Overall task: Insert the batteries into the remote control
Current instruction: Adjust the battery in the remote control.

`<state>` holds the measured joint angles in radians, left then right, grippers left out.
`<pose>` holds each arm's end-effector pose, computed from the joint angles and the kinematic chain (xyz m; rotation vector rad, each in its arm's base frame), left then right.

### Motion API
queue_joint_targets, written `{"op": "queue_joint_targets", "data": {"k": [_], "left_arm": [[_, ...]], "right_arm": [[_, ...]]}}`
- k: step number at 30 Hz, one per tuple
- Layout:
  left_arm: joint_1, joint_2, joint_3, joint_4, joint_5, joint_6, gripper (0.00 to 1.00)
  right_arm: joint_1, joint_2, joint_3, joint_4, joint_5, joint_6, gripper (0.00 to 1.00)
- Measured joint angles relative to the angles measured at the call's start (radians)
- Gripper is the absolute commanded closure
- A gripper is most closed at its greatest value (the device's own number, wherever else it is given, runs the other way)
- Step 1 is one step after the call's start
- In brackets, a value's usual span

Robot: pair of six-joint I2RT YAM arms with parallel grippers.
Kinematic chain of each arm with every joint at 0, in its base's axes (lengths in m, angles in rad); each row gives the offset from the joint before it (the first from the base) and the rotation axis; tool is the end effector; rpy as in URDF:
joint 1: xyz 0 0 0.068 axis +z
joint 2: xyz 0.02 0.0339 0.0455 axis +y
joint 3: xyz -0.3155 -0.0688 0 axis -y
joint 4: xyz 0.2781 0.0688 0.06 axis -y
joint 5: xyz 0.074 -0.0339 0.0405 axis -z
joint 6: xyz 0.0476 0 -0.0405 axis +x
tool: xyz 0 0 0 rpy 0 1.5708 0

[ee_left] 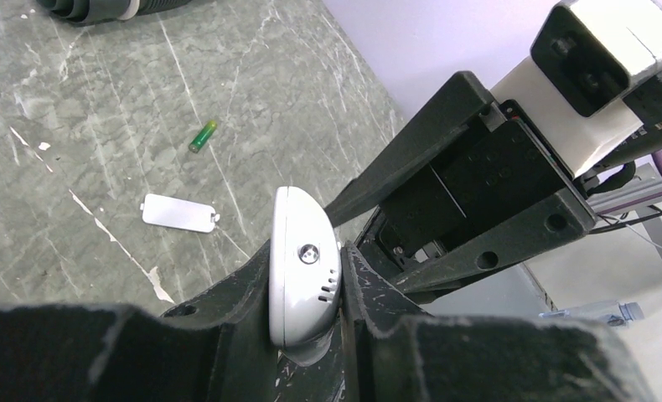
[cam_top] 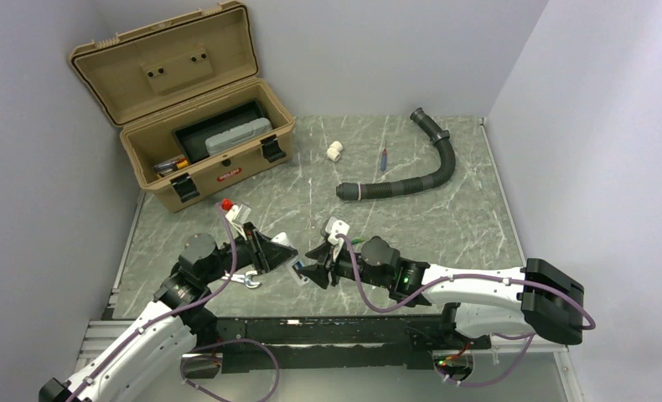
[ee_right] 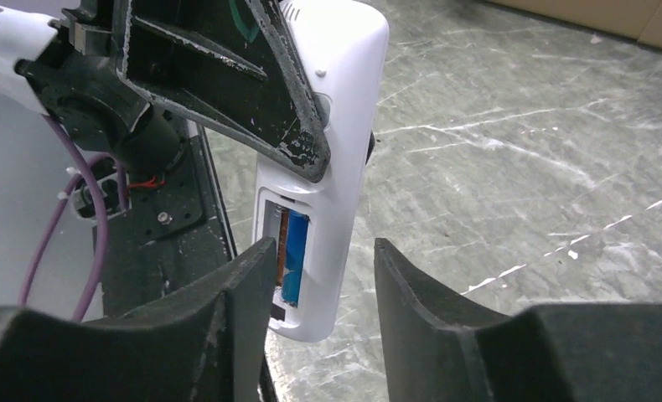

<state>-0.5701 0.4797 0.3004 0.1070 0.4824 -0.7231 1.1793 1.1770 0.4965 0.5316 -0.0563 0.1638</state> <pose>0.1062 -0.0943 0.2602 0.2701 1.8060 -1.3471 0.1017 0.2534 0.2585 -0.9305 1.5809 1.0231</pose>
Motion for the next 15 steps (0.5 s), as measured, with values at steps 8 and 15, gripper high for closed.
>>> {"op": "queue_joint_targets", "data": {"k": [8, 15], "left_arm": [[-0.001, 0.048, 0.000, -0.007, -0.001, -0.004, 1.00], [-0.001, 0.095, -0.001, -0.016, -0.010, -0.005, 1.00]], "right_arm": [[-0.002, -0.106, -0.002, -0.031, 0.027, -0.034, 0.30], [-0.041, -0.263, -0.018, -0.116, 0.220, -0.043, 0.41]]}}
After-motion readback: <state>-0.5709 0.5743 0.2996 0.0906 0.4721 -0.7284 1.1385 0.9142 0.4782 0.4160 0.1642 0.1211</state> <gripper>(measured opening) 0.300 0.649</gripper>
